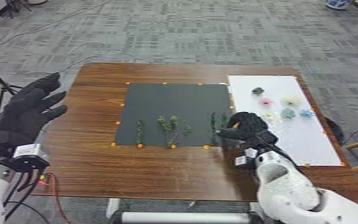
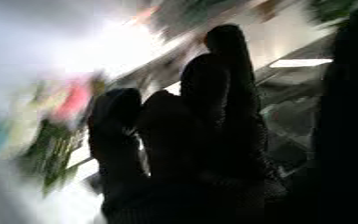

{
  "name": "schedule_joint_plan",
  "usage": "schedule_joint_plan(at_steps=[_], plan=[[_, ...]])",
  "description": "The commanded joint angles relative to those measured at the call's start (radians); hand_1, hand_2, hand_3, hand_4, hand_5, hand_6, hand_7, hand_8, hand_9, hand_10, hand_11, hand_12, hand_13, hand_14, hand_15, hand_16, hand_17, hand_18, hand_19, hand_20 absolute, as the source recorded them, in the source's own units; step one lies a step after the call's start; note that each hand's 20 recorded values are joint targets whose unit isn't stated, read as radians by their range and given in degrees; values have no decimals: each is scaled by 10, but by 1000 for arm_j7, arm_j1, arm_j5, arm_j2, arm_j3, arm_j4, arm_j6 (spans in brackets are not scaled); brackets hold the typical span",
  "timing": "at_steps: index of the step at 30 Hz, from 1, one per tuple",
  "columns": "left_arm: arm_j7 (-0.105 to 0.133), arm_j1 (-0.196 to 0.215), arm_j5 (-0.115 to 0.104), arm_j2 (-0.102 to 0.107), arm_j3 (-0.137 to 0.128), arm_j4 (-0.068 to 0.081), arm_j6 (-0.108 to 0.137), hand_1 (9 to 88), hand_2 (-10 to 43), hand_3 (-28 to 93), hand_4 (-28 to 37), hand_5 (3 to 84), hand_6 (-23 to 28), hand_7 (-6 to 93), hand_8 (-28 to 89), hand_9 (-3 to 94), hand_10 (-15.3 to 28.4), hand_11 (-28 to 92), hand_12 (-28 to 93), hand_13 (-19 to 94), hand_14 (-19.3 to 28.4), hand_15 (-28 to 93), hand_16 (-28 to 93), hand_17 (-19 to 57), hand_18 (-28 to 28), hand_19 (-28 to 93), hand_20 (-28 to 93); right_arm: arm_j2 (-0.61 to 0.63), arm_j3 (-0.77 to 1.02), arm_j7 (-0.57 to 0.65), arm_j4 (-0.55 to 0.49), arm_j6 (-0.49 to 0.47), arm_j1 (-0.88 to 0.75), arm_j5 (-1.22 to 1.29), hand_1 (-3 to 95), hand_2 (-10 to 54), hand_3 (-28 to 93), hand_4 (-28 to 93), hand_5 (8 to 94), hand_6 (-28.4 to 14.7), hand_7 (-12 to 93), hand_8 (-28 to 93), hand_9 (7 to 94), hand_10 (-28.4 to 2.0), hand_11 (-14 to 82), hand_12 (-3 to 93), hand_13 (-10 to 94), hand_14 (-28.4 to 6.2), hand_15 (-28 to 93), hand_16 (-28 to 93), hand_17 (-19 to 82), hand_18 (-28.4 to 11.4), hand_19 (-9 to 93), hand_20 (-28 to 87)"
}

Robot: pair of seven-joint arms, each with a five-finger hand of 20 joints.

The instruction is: Arrange flowers

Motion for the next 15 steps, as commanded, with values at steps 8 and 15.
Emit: schedule_joint_plan(at_steps=[8, 15], plan=[[-4, 10, -6, -3, -2, -1, 0, 255, -45, 701, -252, 213, 14, 206, -88, 139, 84, 114, 227, 47, 120, 363, -15, -144, 200, 389, 106, -89, -98, 117, 47, -276, 166, -109, 497, -95, 61, -135, 684, -22, 429, -120, 721, -120, 595, 496, 760, -60, 810, 396, 396, -223, 899, 470], [-4, 5, -7, 1, 2, 2, -5, 254, -46, 703, -254, 213, 15, 208, -89, 140, 85, 117, 227, 46, 120, 367, -16, -144, 201, 389, 106, -87, -184, 100, 90, -407, 259, -97, 320, -95, 576, -282, 693, -20, 426, -116, 725, -117, 594, 502, 762, -62, 812, 403, 397, -223, 904, 466]])
